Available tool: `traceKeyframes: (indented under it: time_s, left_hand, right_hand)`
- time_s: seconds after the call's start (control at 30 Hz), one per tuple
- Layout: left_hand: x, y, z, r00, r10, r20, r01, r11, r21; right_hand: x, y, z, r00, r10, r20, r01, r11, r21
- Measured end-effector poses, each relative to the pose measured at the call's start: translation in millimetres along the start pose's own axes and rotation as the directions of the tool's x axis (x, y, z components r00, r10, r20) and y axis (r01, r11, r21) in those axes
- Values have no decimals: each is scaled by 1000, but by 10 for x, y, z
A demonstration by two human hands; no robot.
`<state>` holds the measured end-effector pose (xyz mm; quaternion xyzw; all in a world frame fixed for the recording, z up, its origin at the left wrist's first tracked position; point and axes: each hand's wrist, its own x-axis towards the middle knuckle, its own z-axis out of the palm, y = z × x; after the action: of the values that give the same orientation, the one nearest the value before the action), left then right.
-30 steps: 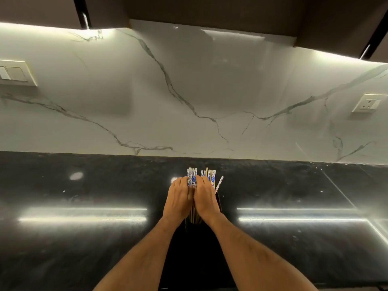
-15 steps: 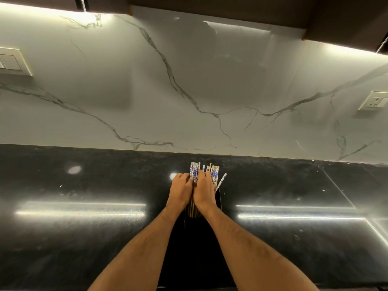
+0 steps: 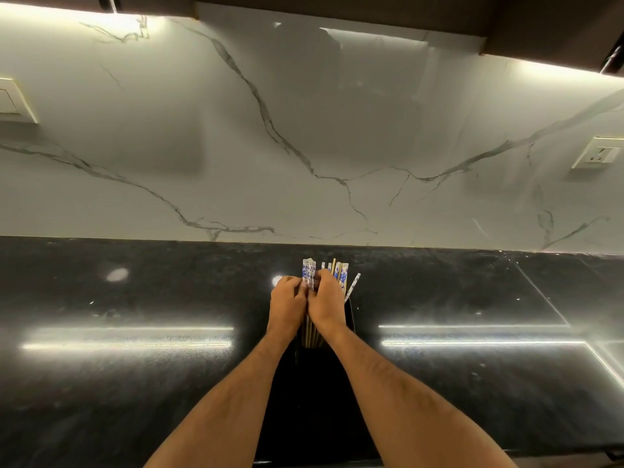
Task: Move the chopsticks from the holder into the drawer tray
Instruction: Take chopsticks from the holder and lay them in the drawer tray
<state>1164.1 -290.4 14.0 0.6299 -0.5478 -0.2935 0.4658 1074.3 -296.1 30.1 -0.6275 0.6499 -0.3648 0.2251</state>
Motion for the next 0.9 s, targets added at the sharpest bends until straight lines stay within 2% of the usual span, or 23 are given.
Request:
traceKeyframes:
  time_s: [0.1, 0.33, 0.43, 0.63, 0.9]
  left_hand:
    - [-9, -10, -13, 999, 33, -15, -32, 998, 45]
    - [-71, -19, -31, 999, 12, -32, -13, 1000, -9]
    - [-84, -41, -28, 999, 7, -42, -7, 1000, -7]
    - [-98, -74, -21, 998, 53, -43, -48, 994, 103]
    - [-119, -62, -83, 994, 90, -64, -82, 990, 116]
  right_hand:
    - [2, 4, -15, 1000, 13, 26, -14, 998, 54]
    - [-10, 44, -93, 983, 85, 162, -120, 968, 219]
    - [-3, 48, -124, 964, 137, 229, -189, 956, 224]
    - [-43, 88, -119, 968, 183, 170, -225, 936, 271]
    - [-77, 69, -125, 968, 188, 166, -231, 924, 305]
